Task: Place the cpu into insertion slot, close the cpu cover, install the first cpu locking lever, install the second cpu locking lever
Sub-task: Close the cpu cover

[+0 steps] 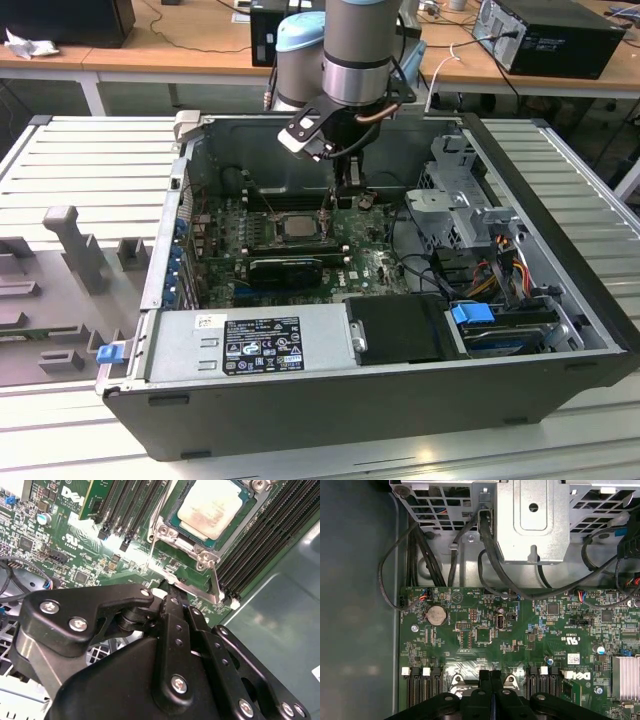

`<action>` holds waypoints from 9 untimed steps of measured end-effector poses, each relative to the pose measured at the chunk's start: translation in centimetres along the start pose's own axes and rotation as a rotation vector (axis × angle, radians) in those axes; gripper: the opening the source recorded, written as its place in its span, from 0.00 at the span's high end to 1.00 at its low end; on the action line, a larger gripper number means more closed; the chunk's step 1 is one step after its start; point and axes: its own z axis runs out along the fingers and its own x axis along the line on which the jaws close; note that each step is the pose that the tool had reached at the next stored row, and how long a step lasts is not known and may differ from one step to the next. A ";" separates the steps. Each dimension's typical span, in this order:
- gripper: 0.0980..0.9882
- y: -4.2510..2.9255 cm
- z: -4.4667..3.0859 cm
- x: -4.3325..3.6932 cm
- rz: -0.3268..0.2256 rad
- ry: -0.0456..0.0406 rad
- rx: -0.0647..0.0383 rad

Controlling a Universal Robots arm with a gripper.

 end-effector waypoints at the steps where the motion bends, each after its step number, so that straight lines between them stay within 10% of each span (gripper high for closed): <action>1: 0.99 -0.03 0.00 0.00 0.000 0.0001 0.000; 9: 0.99 -0.14 0.00 0.00 0.000 0.0001 0.000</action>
